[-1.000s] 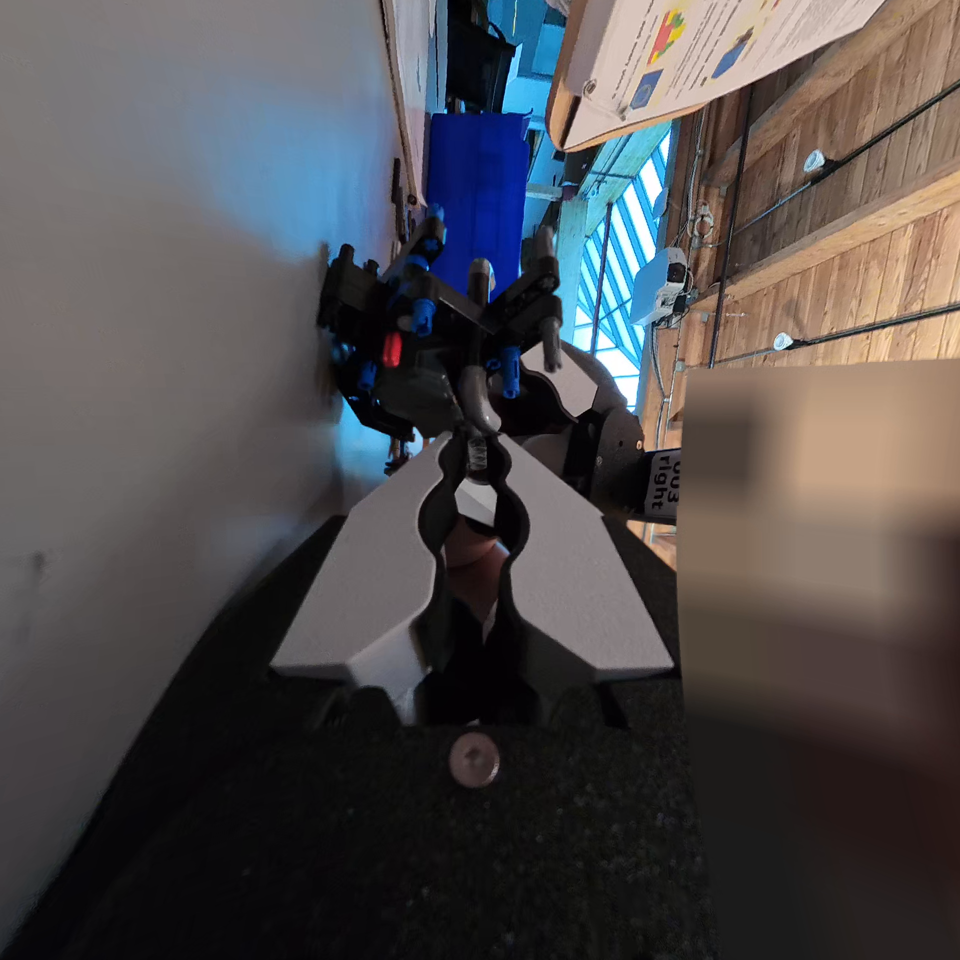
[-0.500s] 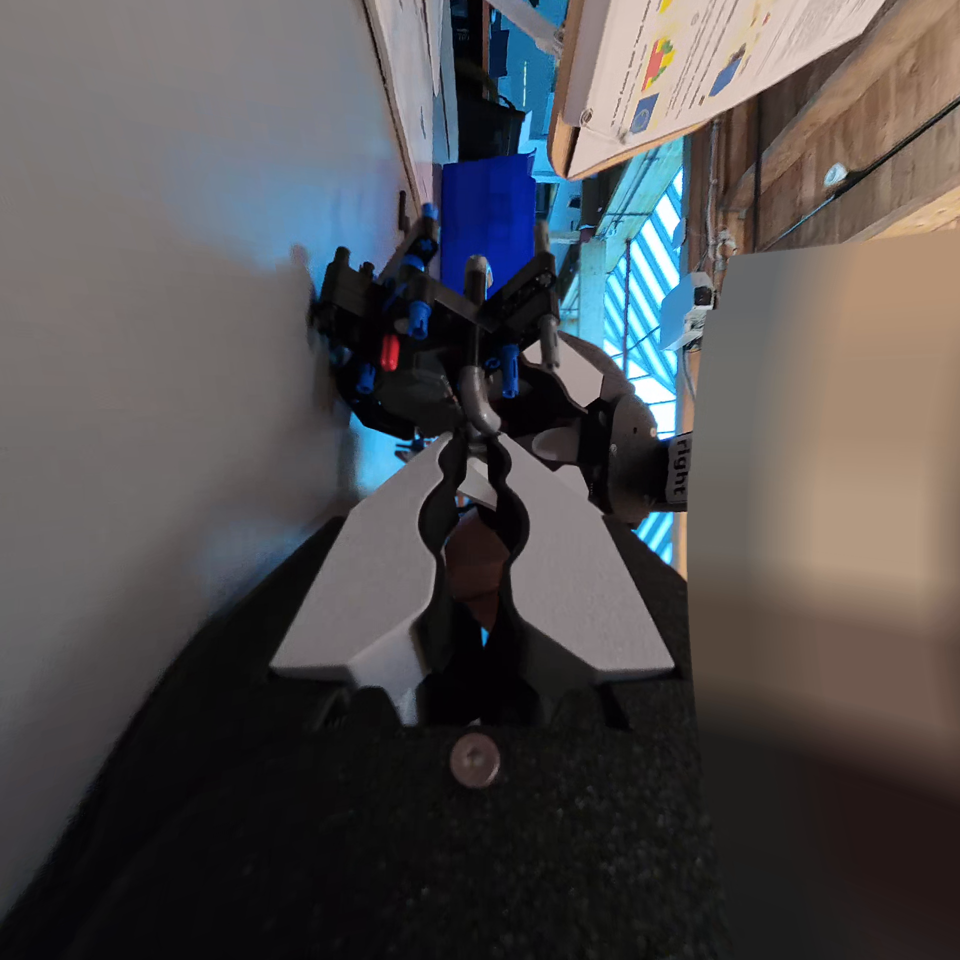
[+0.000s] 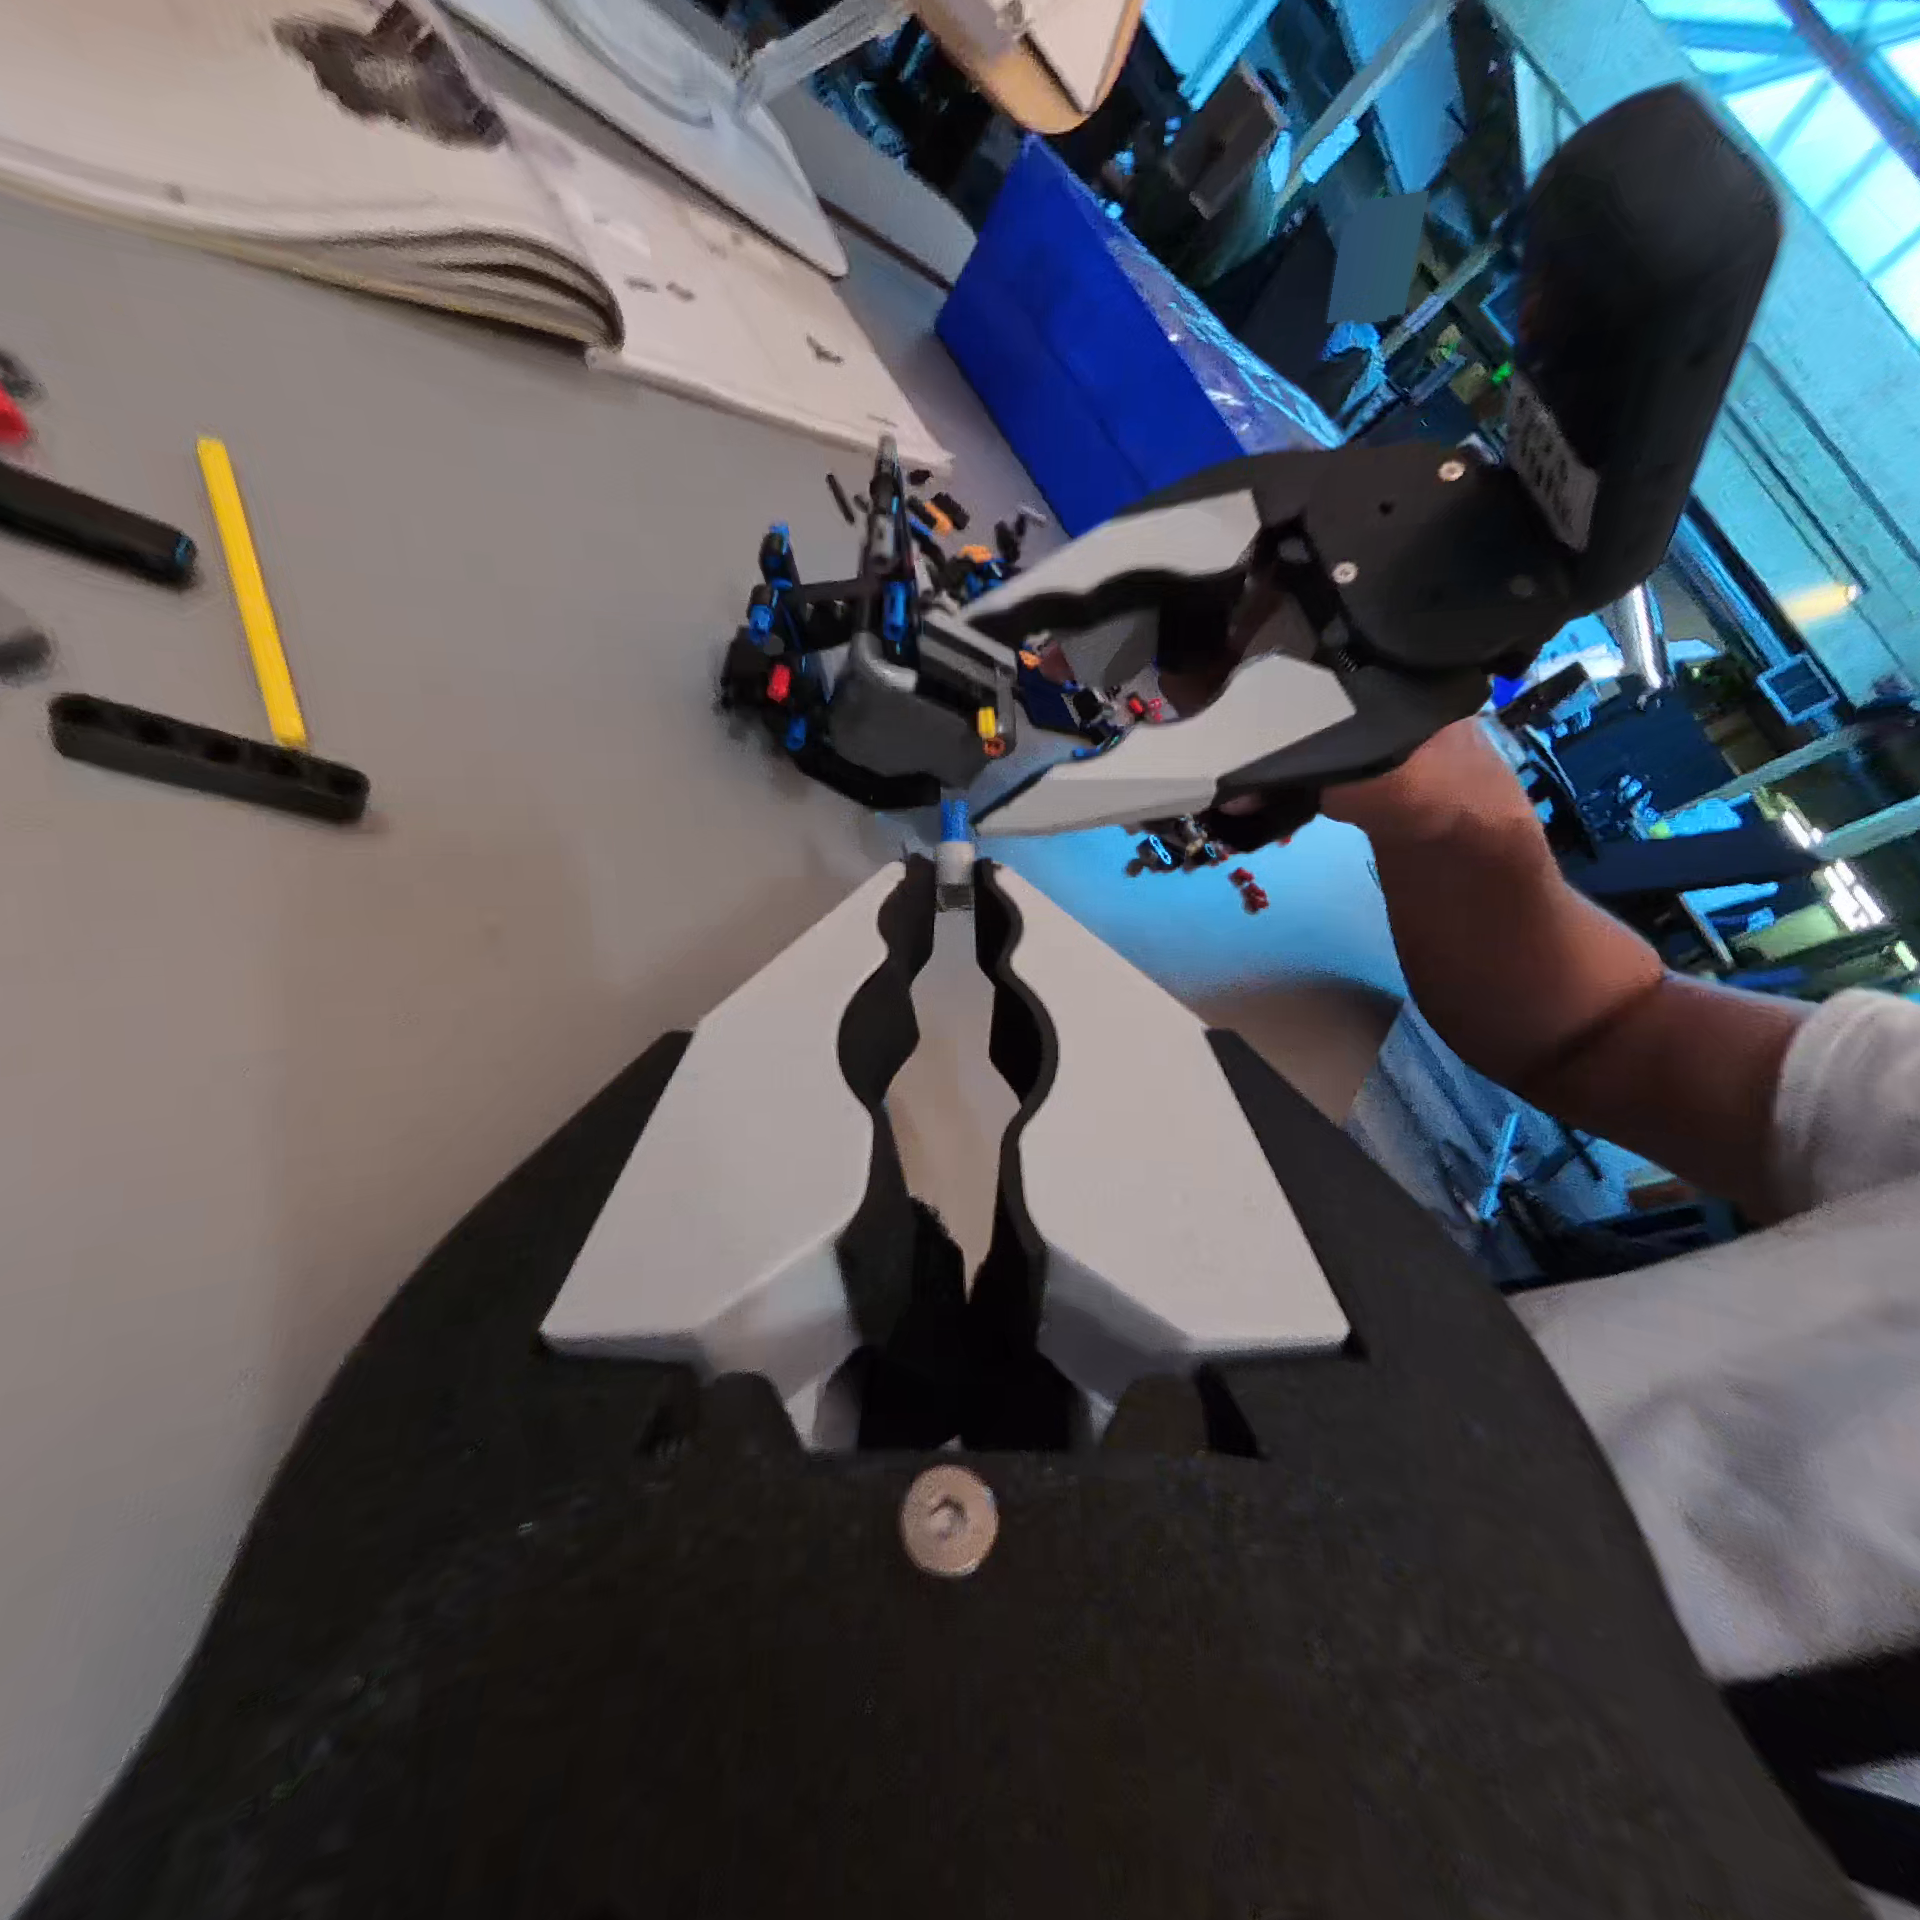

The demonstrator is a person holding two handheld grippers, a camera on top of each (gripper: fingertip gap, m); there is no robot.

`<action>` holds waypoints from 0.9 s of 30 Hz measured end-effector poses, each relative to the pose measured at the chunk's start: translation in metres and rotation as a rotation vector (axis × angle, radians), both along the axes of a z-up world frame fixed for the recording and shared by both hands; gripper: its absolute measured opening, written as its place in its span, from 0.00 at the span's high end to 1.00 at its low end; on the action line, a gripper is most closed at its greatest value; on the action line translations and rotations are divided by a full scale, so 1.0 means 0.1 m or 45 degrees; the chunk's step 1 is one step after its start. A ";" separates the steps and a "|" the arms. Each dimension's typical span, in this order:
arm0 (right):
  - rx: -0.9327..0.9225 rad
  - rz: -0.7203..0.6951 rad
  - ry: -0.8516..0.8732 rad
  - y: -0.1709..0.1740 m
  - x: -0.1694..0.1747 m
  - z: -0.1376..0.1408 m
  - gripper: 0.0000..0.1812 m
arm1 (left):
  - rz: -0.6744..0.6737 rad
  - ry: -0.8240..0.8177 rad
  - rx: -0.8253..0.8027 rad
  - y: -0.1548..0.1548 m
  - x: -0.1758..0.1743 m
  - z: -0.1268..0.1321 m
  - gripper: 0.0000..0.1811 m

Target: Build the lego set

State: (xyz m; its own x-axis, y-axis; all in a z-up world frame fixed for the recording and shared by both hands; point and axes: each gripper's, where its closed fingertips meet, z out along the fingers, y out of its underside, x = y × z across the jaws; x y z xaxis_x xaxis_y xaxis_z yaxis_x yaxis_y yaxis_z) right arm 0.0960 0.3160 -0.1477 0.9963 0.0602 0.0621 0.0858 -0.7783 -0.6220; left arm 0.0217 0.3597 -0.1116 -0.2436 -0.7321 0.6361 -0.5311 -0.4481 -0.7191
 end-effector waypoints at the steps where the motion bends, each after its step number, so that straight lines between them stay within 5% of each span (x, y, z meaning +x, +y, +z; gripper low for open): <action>1: -0.044 -0.011 0.008 -0.07 -0.06 -0.06 0.68 | 0.002 -0.033 0.023 0.04 0.00 0.01 0.97; 4: -0.076 -0.029 0.014 -0.22 -0.25 -0.06 0.67 | 0.017 -0.075 0.069 0.13 0.03 -0.02 0.97; 8: 0.057 -0.026 -0.348 -0.18 0.14 0.51 0.70 | -0.222 -0.206 -0.154 -0.08 -0.07 0.18 0.97; 10: 0.081 0.131 -0.308 0.00 0.21 0.66 0.72 | -0.260 -0.216 -0.200 -0.08 -0.08 0.21 0.97; 16: -0.474 0.511 0.113 0.19 0.24 0.16 0.75 | -0.402 -0.447 -0.308 -0.11 -0.24 0.48 0.97; 19: -0.539 0.560 0.230 0.25 0.14 0.20 0.88 | -0.405 -0.496 -0.304 -0.10 -0.27 0.53 0.97; 22: -0.362 0.545 0.191 0.33 0.07 0.32 0.90 | -0.354 -0.510 -0.275 -0.04 -0.24 0.53 0.97; 27: 0.209 0.168 0.242 0.34 0.00 0.47 0.90 | -0.223 -0.496 -0.192 0.26 -0.13 0.50 0.97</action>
State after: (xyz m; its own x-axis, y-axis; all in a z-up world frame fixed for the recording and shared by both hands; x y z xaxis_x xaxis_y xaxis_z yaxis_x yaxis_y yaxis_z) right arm 0.0957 0.3504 -0.1002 0.9752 0.1949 -0.1054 0.0496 -0.6558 -0.7533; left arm 0.0084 0.3858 -0.0620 -0.5981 -0.5649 0.5685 -0.3107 -0.4905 -0.8142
